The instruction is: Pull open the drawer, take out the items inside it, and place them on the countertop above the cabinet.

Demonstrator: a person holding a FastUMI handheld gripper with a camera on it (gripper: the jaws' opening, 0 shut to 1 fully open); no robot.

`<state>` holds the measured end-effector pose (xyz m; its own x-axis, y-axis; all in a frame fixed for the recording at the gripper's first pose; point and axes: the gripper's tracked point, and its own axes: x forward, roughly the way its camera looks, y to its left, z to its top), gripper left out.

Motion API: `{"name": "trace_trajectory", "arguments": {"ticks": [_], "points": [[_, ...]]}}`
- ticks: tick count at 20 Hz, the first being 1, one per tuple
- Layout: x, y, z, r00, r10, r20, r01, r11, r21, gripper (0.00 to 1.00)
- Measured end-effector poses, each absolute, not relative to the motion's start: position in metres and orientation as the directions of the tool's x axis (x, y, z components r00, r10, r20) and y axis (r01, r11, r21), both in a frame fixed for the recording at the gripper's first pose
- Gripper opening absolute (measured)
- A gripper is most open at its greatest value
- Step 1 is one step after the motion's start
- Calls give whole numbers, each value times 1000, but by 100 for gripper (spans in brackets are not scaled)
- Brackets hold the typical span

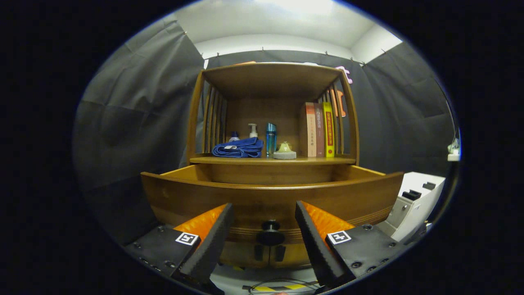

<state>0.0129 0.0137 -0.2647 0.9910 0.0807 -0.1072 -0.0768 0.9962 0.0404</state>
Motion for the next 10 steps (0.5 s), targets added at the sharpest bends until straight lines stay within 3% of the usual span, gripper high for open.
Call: {"name": "trace_trajectory", "arguments": {"ticks": [4, 10], "points": [[29, -9, -269, 995, 9, -102, -7, 1000, 22, 99], [31, -1, -275, 993, 37, -116, -33, 999, 34, 98]]}}
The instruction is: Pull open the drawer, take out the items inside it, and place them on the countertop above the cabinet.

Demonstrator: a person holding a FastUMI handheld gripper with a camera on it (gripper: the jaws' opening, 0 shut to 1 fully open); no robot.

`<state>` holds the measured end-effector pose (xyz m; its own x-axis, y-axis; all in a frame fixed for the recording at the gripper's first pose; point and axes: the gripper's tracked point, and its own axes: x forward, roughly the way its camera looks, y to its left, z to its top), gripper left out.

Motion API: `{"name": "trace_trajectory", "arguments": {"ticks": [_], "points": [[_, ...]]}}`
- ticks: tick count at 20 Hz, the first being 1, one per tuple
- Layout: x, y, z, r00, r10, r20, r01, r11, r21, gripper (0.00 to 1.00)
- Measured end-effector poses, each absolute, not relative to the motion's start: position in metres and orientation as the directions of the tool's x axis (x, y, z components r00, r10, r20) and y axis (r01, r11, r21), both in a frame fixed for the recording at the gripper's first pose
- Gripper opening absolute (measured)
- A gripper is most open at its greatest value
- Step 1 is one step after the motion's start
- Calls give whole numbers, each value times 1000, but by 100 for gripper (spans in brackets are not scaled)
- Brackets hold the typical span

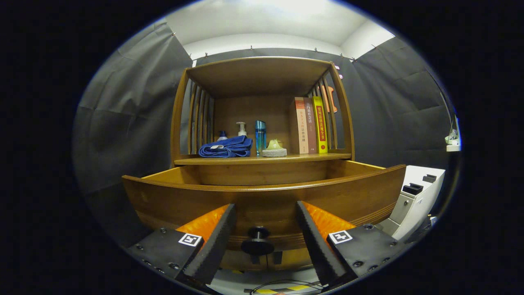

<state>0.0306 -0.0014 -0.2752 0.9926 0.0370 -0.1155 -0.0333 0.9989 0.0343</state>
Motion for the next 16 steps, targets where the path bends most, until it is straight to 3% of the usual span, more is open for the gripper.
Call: {"name": "trace_trajectory", "arguments": {"ticks": [16], "points": [[107, -1, -286, 983, 30, -180, -21, 998, 55, 98]]}}
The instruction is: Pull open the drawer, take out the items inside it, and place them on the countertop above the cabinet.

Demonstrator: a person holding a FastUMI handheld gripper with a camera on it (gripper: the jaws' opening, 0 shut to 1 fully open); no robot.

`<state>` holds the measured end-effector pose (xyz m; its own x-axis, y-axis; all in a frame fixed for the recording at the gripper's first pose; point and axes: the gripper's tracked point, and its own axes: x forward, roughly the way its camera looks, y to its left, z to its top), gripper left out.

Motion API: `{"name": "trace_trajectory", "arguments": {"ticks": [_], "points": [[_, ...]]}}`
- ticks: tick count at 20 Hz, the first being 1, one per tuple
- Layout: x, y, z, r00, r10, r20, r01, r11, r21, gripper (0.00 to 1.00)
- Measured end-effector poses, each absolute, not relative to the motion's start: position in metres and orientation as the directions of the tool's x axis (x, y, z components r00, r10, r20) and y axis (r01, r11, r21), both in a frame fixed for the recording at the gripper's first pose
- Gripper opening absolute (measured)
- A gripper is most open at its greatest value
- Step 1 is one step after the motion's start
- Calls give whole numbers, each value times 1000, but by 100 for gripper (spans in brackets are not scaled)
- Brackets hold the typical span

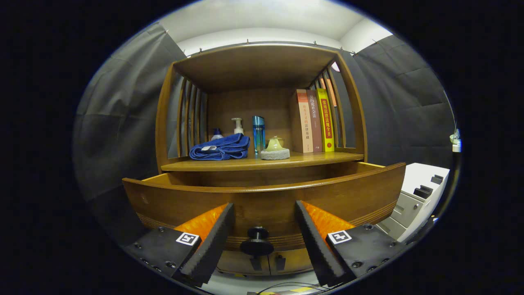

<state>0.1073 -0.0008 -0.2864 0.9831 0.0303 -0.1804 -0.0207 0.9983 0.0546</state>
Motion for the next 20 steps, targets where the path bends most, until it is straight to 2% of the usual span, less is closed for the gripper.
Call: {"name": "trace_trajectory", "arguments": {"ticks": [11, 20], "points": [[167, 4, -316, 966, 34, -258, -19, 998, 59, 98], [189, 4, -325, 958, 35, -286, -19, 998, 61, 98]]}}
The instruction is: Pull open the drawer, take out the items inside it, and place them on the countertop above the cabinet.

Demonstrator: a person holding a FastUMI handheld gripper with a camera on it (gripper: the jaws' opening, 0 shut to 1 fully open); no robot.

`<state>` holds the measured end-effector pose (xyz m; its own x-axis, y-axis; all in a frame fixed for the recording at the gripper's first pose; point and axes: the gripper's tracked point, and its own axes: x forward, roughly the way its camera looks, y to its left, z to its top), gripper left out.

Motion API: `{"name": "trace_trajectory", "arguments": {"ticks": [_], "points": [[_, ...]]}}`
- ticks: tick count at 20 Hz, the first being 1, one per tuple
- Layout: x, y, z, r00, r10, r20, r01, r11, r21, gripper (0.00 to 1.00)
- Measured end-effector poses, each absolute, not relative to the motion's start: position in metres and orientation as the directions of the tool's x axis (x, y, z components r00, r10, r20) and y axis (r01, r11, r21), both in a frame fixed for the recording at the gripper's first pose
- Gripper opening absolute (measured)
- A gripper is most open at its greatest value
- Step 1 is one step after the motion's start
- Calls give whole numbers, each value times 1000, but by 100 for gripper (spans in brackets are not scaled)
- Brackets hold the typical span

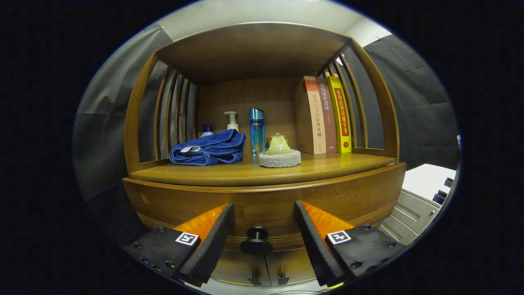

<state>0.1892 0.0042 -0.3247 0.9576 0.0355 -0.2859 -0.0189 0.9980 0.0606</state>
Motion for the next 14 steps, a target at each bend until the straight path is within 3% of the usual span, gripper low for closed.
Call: {"name": "trace_trajectory", "arguments": {"ticks": [7, 14], "points": [[199, 4, -323, 960, 28, -280, -13, 998, 54, 98], [171, -12, -222, 992, -4, -129, 4, 1000, -2, 98]]}}
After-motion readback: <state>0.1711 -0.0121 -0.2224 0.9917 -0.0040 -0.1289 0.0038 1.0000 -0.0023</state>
